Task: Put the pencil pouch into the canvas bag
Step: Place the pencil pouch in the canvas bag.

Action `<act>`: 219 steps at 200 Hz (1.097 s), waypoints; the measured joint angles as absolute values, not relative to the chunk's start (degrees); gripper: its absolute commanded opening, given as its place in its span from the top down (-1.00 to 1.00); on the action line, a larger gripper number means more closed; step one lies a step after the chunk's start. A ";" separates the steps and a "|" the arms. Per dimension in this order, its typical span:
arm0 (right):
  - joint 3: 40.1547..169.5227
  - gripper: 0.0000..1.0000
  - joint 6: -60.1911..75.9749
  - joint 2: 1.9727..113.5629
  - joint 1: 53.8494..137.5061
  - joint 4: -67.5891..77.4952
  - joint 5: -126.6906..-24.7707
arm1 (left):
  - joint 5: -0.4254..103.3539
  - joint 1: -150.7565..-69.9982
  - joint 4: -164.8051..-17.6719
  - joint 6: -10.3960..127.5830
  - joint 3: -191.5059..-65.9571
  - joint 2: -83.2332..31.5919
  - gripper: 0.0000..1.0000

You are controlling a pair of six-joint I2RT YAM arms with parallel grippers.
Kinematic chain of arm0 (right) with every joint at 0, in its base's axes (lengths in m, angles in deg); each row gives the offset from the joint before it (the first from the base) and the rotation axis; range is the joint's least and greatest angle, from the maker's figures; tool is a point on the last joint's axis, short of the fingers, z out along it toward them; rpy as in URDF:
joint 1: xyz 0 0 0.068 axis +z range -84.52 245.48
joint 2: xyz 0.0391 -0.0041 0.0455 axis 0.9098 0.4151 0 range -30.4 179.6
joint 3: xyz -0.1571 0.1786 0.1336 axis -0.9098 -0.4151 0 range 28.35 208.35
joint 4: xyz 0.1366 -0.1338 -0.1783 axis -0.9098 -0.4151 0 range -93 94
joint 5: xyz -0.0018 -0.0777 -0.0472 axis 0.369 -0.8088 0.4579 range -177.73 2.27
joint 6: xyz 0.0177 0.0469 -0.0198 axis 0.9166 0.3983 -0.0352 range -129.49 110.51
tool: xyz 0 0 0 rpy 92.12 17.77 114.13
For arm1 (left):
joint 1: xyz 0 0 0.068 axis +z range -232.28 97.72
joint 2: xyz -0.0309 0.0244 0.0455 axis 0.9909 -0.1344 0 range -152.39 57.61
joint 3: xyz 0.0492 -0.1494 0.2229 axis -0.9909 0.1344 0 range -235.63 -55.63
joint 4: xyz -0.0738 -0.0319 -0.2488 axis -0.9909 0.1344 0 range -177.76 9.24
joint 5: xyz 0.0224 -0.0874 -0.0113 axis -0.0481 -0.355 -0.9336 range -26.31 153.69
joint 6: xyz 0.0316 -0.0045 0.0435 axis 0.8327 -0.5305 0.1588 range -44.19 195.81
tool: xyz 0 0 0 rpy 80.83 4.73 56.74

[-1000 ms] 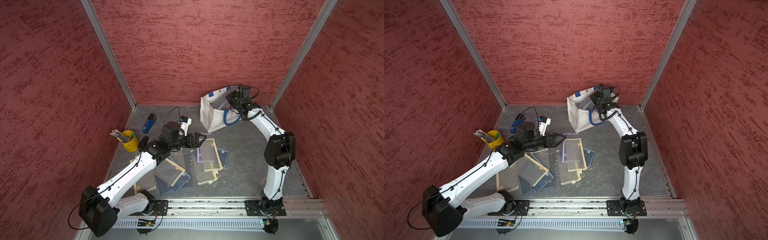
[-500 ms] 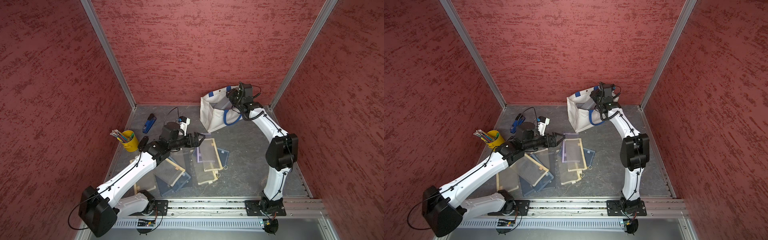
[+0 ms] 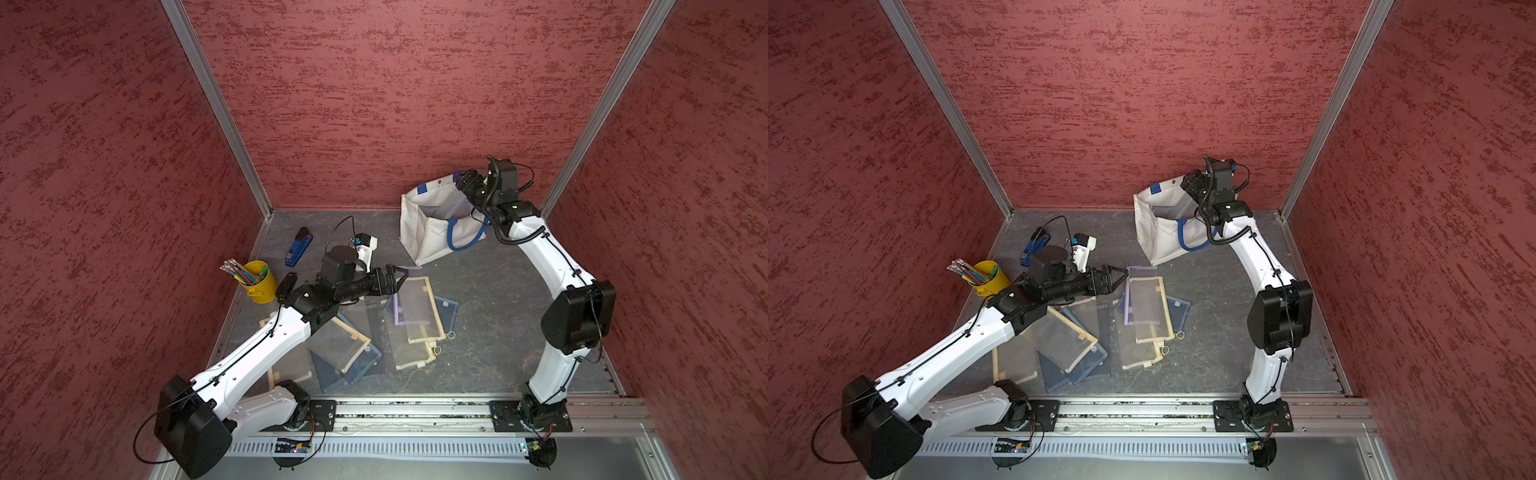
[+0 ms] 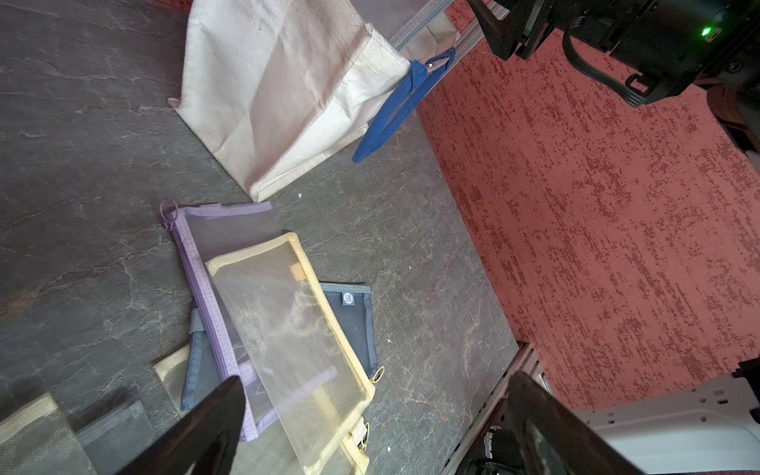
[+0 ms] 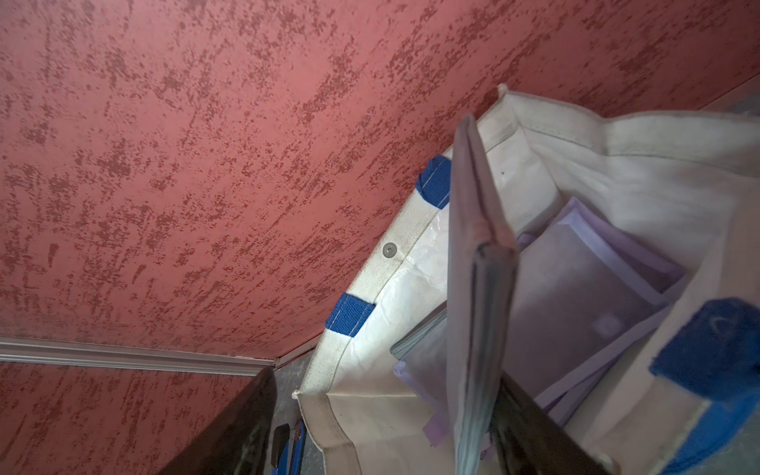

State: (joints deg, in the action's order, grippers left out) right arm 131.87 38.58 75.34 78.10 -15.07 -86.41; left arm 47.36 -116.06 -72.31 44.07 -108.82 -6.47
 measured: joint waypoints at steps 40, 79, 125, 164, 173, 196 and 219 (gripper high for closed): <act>131.09 -0.58 37.27 75.25 77.27 -17.49 -86.41 | 47.77 -116.10 -72.29 43.24 -107.79 -4.72 -0.99; 134.89 -0.53 34.63 76.69 75.39 -22.19 -85.42 | 48.08 -116.10 -72.31 43.06 -107.26 -4.21 -0.99; 154.78 -0.55 29.64 87.23 73.44 -30.98 -82.56 | 48.21 -116.10 -72.34 43.08 -107.29 -5.15 -0.99; 159.46 -0.57 25.75 90.70 72.48 -39.07 -81.95 | 48.38 -116.10 -72.36 43.08 -107.29 -5.72 -0.99; 159.46 -0.58 24.88 90.70 72.13 -40.75 -81.95 | 48.40 -116.12 -72.42 43.06 -107.29 -5.72 -0.99; 159.46 -0.57 22.71 90.70 71.19 -43.35 -81.71 | 48.43 -116.21 -72.80 42.93 -107.29 -5.72 -0.99; 159.72 -0.56 20.62 90.70 70.84 -45.71 -81.07 | 48.43 -116.32 -73.56 42.65 -107.26 -5.77 -0.99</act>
State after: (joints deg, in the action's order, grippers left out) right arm 159.72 20.62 90.70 70.84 -45.71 -81.07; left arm 48.43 -116.32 -73.56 42.65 -107.26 -5.77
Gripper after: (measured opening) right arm 0.780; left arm 0.996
